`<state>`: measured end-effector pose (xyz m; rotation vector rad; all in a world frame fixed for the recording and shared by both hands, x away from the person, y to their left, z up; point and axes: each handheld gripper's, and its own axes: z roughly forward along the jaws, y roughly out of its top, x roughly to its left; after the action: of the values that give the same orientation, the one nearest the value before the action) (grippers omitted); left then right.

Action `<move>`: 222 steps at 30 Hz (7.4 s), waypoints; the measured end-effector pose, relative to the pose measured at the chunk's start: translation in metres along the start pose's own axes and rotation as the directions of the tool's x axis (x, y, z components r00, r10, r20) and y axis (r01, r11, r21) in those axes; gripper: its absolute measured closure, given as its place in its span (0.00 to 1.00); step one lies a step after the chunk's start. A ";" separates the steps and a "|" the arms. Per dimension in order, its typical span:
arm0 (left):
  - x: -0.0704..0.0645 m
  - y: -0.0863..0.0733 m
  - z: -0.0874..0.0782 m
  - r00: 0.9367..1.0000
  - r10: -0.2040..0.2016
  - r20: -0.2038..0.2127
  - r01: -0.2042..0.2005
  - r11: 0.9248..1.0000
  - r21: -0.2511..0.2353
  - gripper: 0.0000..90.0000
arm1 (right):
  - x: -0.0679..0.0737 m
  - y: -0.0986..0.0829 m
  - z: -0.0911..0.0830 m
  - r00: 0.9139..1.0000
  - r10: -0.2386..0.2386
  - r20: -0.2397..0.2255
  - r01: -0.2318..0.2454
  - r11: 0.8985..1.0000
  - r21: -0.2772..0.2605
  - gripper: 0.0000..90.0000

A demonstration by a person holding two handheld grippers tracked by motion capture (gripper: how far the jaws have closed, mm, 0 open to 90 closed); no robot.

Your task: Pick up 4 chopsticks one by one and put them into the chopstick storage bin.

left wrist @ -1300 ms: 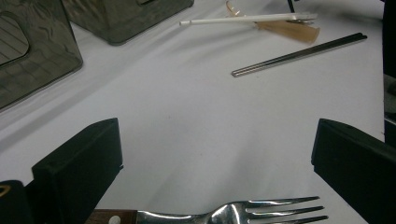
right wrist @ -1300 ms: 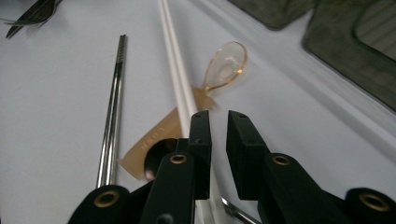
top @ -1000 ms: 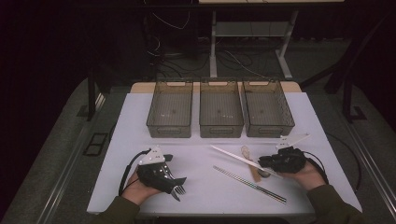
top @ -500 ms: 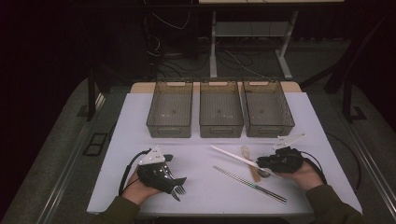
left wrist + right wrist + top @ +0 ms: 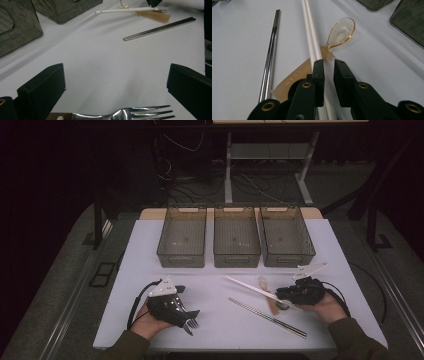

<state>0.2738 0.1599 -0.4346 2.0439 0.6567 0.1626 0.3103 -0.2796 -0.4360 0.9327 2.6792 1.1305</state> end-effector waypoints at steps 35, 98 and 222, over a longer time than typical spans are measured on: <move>0.000 0.000 0.001 1.000 0.006 0.001 -0.006 1.000 0.007 0.00 | 0.000 0.001 0.012 0.998 -0.043 -0.041 0.044 0.998 0.044 0.87; 0.000 0.000 0.001 1.000 0.008 0.002 -0.008 1.000 0.009 0.00 | -0.004 0.003 -0.007 0.998 -0.017 -0.053 0.014 0.998 -0.059 0.94; -0.002 -0.004 0.001 0.999 0.031 0.011 -0.031 0.999 -0.009 0.00 | 0.022 0.228 0.076 0.990 0.121 0.072 -0.107 0.980 -0.167 0.94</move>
<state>0.2709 0.1599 -0.4378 2.0463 0.6166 0.1722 0.4302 -0.0972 -0.3337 1.0905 2.4534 1.2809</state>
